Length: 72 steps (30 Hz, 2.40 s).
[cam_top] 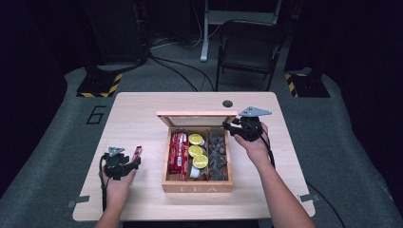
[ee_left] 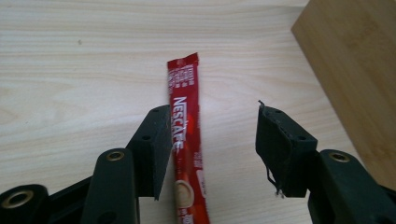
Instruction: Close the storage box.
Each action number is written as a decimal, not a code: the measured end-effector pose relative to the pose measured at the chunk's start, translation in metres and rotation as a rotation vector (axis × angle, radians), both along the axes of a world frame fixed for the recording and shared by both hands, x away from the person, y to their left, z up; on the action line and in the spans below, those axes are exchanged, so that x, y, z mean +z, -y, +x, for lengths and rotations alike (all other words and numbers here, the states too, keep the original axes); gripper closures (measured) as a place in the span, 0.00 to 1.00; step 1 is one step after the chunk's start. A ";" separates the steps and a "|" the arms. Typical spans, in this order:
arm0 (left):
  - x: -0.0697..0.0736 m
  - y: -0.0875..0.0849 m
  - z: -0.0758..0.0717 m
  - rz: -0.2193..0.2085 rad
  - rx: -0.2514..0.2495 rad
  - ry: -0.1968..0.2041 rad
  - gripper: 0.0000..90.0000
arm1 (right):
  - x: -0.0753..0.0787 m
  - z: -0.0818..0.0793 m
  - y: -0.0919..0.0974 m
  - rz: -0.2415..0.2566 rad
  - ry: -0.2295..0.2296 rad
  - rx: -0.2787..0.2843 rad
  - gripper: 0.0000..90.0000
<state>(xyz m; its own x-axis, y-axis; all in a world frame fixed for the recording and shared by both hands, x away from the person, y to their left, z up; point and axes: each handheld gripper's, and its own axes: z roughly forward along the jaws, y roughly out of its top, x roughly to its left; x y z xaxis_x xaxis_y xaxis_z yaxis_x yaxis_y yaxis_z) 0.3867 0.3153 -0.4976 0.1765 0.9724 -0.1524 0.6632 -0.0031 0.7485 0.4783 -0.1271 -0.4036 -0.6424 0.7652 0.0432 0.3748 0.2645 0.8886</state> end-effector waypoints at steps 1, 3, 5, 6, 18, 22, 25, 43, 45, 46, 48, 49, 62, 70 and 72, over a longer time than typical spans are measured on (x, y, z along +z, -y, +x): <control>0.001 0.002 0.000 -0.016 -0.008 -0.001 0.50 | 0.000 0.000 0.000 -0.001 0.002 0.001 0.65; 0.003 0.006 0.002 -0.026 -0.020 0.009 0.50 | 0.000 -0.001 0.000 0.000 0.000 0.001 0.65; 0.009 0.011 0.003 -0.014 -0.048 0.009 0.50 | -0.001 -0.001 0.001 0.001 -0.002 0.005 0.64; 0.012 0.013 0.004 -0.009 -0.057 0.018 0.50 | -0.001 -0.001 0.001 0.001 -0.004 0.007 0.64; 0.046 0.038 0.007 -0.036 -0.149 0.052 0.50 | -0.002 -0.003 0.001 0.002 -0.015 0.009 0.64; 0.055 0.042 0.008 -0.028 -0.172 0.057 0.50 | 0.000 -0.004 -0.001 -0.023 -0.008 0.006 0.64; 0.073 0.046 0.009 -0.034 -0.198 0.076 0.50 | 0.000 -0.002 0.000 -0.003 -0.014 0.002 0.64; 0.150 0.081 0.020 0.003 -0.296 0.183 0.51 | -0.001 -0.001 0.002 0.004 -0.011 0.011 0.64; 0.155 0.083 0.020 0.005 -0.307 0.193 0.51 | -0.001 -0.002 0.001 0.010 -0.019 0.005 0.64; 0.157 0.085 0.020 0.009 -0.312 0.197 0.51 | -0.002 -0.002 0.002 0.008 -0.015 0.008 0.64; 0.162 0.087 0.020 0.011 -0.326 0.204 0.51 | -0.002 -0.002 0.002 0.010 -0.015 0.007 0.64; 0.163 0.089 0.020 0.012 -0.327 0.211 0.52 | -0.002 -0.002 0.002 0.010 -0.016 0.007 0.64; 0.169 0.095 0.018 0.061 -0.322 0.260 0.67 | -0.004 -0.003 0.005 0.037 -0.044 0.007 0.65; 0.170 0.094 0.022 0.047 -0.320 0.265 0.68 | 0.002 -0.013 0.010 0.035 -0.020 -0.018 0.62; 0.171 0.093 0.024 0.040 -0.319 0.267 0.68 | 0.006 -0.016 0.011 0.028 -0.004 -0.018 0.61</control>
<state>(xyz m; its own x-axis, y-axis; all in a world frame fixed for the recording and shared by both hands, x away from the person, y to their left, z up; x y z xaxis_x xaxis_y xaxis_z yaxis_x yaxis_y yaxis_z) 0.4107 0.2220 -0.3265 0.4982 0.8668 -0.0231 0.4066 -0.2100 0.8891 0.4619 -0.1386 -0.3980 -0.6281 0.7752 0.0672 0.3831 0.2329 0.8938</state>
